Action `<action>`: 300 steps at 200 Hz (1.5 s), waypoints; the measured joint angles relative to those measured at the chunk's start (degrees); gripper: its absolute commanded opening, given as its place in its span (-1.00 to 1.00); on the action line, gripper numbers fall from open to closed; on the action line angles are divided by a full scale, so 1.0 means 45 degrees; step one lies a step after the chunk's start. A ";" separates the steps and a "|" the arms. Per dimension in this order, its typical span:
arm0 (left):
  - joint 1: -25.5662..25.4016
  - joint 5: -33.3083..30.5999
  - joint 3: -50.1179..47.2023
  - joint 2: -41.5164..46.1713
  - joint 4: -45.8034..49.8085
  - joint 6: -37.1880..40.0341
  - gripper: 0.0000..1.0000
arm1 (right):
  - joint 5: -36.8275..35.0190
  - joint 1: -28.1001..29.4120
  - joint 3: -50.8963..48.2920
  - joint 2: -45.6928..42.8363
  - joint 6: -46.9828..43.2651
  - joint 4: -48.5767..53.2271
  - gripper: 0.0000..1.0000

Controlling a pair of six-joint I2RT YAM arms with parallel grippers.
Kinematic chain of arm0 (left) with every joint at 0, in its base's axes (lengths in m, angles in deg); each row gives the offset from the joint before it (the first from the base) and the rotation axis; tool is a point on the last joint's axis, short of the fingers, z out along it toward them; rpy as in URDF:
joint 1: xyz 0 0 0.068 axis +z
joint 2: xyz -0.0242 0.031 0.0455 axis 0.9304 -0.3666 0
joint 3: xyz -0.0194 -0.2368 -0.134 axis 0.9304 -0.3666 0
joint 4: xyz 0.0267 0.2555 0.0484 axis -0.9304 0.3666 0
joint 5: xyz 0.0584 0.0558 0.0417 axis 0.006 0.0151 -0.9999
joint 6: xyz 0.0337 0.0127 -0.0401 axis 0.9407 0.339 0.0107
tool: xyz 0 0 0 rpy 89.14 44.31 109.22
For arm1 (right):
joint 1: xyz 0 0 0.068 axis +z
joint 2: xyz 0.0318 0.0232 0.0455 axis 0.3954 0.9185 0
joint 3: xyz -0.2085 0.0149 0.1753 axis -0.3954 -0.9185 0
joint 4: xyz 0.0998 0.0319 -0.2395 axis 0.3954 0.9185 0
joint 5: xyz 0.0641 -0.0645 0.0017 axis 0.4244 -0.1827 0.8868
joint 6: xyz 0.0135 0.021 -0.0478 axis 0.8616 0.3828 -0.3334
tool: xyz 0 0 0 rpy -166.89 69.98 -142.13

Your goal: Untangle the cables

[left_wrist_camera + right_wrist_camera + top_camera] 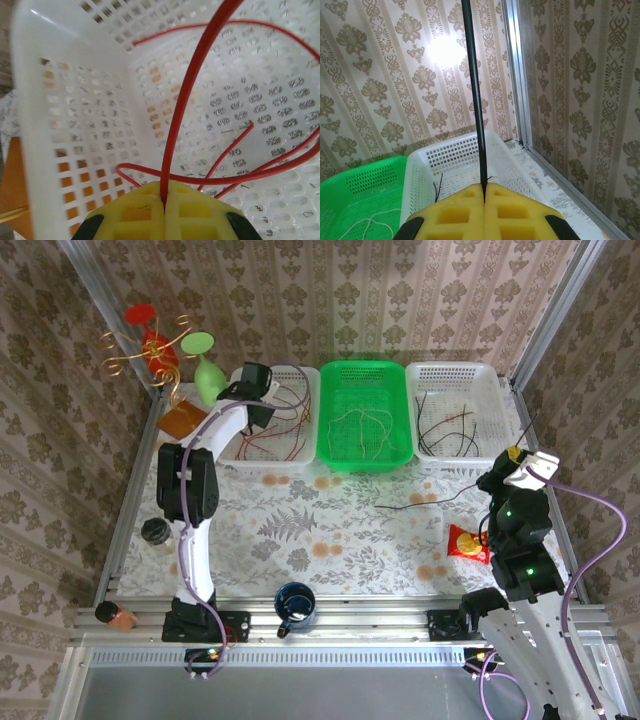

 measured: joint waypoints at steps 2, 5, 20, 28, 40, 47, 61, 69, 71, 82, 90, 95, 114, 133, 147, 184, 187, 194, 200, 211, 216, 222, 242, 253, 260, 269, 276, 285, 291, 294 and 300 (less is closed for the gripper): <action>0.0000 0.0000 0.0000 -0.0053 0.0029 0.0005 -1.00 | 0.0000 0.0000 0.0000 0.0000 0.0000 0.0000 -1.00; 0.0000 0.0005 0.0000 -0.0117 0.0053 0.0000 -1.00 | 0.0010 0.0000 0.0000 0.0000 0.0000 0.0000 -1.00; 0.0000 0.0010 0.0005 -0.0476 0.0291 0.0000 -1.00 | 0.0044 0.0000 0.0000 0.0000 -0.0005 0.0000 -1.00; -0.0015 0.0005 0.0015 -0.0661 0.0423 0.0000 -1.00 | 0.0049 0.0000 0.0005 0.0000 -0.0005 0.0000 -1.00; -0.0019 0.0010 0.0058 -0.0933 0.0607 0.0000 -1.00 | 0.0053 0.0000 0.0005 0.0000 -0.0005 0.0000 -1.00; -0.0024 0.0010 0.0117 -0.1103 0.0704 0.0000 -1.00 | 0.0053 0.0000 0.0005 0.0000 -0.0005 0.0000 -1.00; -0.0024 0.0053 0.0267 -0.1413 0.0908 0.0000 -1.00 | 0.0058 0.0000 0.0005 0.0000 -0.0005 0.0000 -1.00; -0.0024 0.0063 0.0364 -0.1554 0.1044 -0.0005 -1.00 | 0.0063 0.0000 0.0005 0.0000 -0.0005 0.0000 -1.00; -0.0024 0.0063 0.0398 -0.1603 0.1083 -0.0005 -1.00 | 0.0068 0.0000 0.0005 0.0000 -0.0005 0.0000 -1.00; -0.0024 0.0063 0.0500 -0.1744 0.1224 -0.0005 -1.00 | 0.0083 0.0000 0.0005 0.0000 0.0000 0.0000 -1.00; -0.0024 0.0063 0.0515 -0.1783 0.1321 -0.0005 -1.00 | 0.0083 0.0000 0.0005 0.0000 -0.0005 0.0000 -1.00; -0.0024 0.0063 0.0515 -0.1787 0.1360 -0.0005 -1.00 | 0.0083 0.0000 0.0005 0.0000 -0.0005 0.0000 -1.00; -0.0024 0.0112 0.0583 -0.1787 0.1404 -0.0005 -0.95 | 0.0087 0.0000 0.0005 0.0000 -0.0005 0.0000 -1.00; -0.0034 0.0165 0.0661 -0.1787 0.1428 -0.0068 -0.62 | 0.0083 0.0000 0.0005 0.0000 -0.0005 0.0000 -1.00; -0.0034 0.0257 0.0661 -0.1778 0.1467 -0.0126 -0.31 | 0.0087 0.0000 0.0005 0.0000 -0.0005 0.0000 -1.00; -0.0034 0.0447 0.0661 -0.1545 0.1603 -0.0160 0.07 | 0.0087 0.0000 0.0005 -0.0005 0.0000 0.0000 -1.00; -0.0034 0.0447 0.0661 -0.1511 0.1608 -0.0185 0.09 | 0.0087 0.0000 0.0005 -0.0005 0.0000 0.0000 -1.00; -0.0034 0.0486 0.0661 -0.1379 0.1613 -0.0209 0.13 | 0.0087 0.0000 0.0005 -0.0015 0.0000 0.0000 -1.00; -0.0034 0.0500 0.0661 -0.1239 0.1613 -0.0219 0.17 | 0.0087 0.0000 0.0005 -0.0019 0.0000 0.0000 -1.00; -0.0034 0.0554 0.0661 -0.0928 0.1617 -0.0219 0.20 | 0.0087 0.0000 0.0005 -0.0034 0.0000 0.0000 -1.00; -0.0034 0.0583 0.0661 -0.0792 0.1617 -0.0238 0.22 | 0.0087 0.0000 0.0005 -0.0039 0.0000 0.0000 -1.00; -0.0034 0.0597 0.0661 -0.0612 0.1617 -0.0248 0.25 | 0.0087 0.0000 0.0005 -0.0044 0.0005 0.0000 -1.00; -0.0034 0.0685 0.0661 0.0049 0.1632 -0.0262 0.34 | 0.0087 0.0000 0.0005 -0.0049 0.0039 0.0000 -1.00; -0.0034 0.0729 0.0661 0.0379 0.1681 -0.0272 0.38 | 0.0087 0.0000 0.0005 -0.0049 0.0044 0.0000 -1.00; -0.0034 0.0738 0.0661 0.0563 0.1710 -0.0306 0.38 | 0.0087 0.0000 0.0005 -0.0049 0.0044 0.0000 -1.00; -0.0034 0.0782 0.0661 0.0758 0.1773 -0.0345 0.38 | 0.0087 0.0000 0.0005 -0.0049 0.0044 0.0000 -1.00; -0.0034 0.0831 0.0661 0.0889 0.1836 -0.0359 0.35 | 0.0087 0.0000 0.0005 -0.0049 0.0044 0.0000 -1.00; -0.0034 0.0967 0.0661 0.1044 0.1909 -0.0525 0.10 | 0.0092 0.0000 0.0005 -0.0049 0.0049 0.0000 -1.00; -0.0034 0.1073 0.0661 0.1122 0.1953 -0.0568 -0.16 | 0.0092 0.0000 0.0005 -0.0049 0.0053 0.0000 -1.00; -0.0034 0.1146 0.0661 0.1161 0.1977 -0.0651 -0.26 | 0.0092 0.0000 0.0005 -0.0049 0.0058 0.0000 -1.00; -0.0039 0.1331 0.0661 0.1229 0.2035 -0.0748 -0.43 | 0.0092 0.0000 0.0005 -0.0049 0.0087 0.0000 -1.00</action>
